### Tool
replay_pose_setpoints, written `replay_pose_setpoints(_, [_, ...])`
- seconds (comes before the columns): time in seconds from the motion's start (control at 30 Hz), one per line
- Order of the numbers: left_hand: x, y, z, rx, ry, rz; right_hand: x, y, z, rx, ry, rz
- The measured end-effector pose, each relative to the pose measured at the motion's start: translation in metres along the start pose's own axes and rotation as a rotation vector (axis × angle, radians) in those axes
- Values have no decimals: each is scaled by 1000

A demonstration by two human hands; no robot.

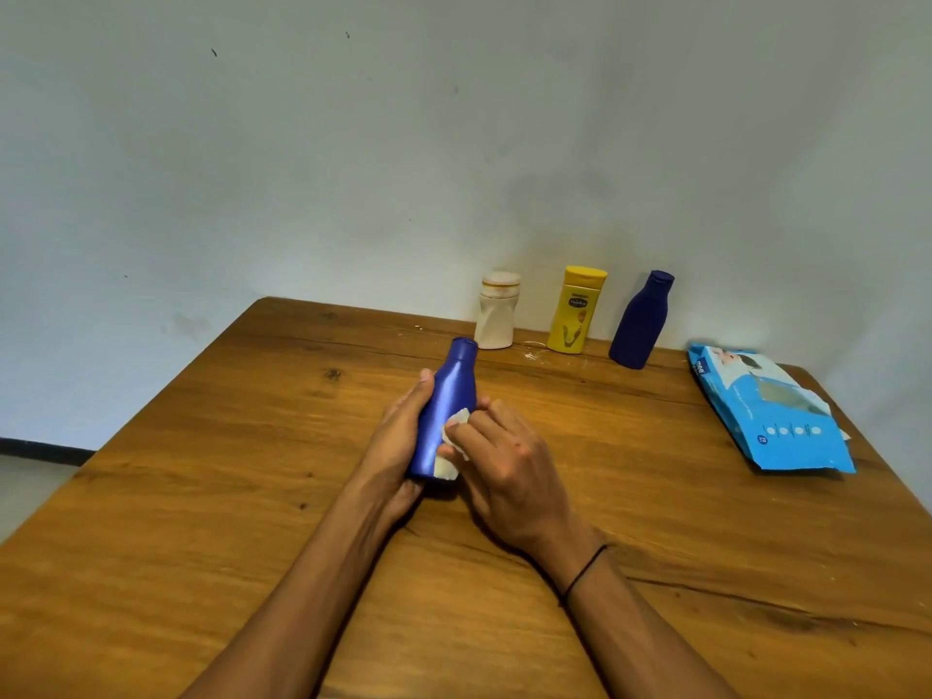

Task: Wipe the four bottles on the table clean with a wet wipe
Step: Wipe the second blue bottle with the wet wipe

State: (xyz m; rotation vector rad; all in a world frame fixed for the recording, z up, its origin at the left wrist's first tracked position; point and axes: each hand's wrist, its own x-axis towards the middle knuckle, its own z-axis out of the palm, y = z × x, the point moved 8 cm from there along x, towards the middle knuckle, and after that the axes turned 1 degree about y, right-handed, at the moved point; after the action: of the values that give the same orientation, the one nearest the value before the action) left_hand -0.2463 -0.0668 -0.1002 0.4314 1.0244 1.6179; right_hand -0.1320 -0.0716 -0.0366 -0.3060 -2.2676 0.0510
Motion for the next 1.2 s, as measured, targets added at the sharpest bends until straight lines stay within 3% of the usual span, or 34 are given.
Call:
replay_pose_setpoints(0.23, [-15, -5, 26, 209, -100, 32, -10, 39, -25, -182, 265, 359])
replay_pose_setpoints(0.4, [-14, -2, 23, 268, -73, 64, -7, 34, -25, 45, 283, 299])
replay_pose_setpoints(0.53, [-6, -3, 8, -1, 17, 0, -2, 12, -9, 75, 50, 71])
replay_pose_setpoints(0.63, [-5, -1, -1, -247, -9, -101, 0, -11, 9, 64, -93, -62])
replay_pose_setpoints(0.8, [-8, -4, 5, -326, -81, -177, -1, -11, 8, 9, -54, -81])
replay_pose_setpoints(1.03, [-16, -12, 23, -98, -117, -167, -6, 23, -13, -85, 181, 198])
replay_pose_setpoints(1.2, [-15, -13, 20, -28, -134, -176, -7, 37, -19, -63, 220, 336])
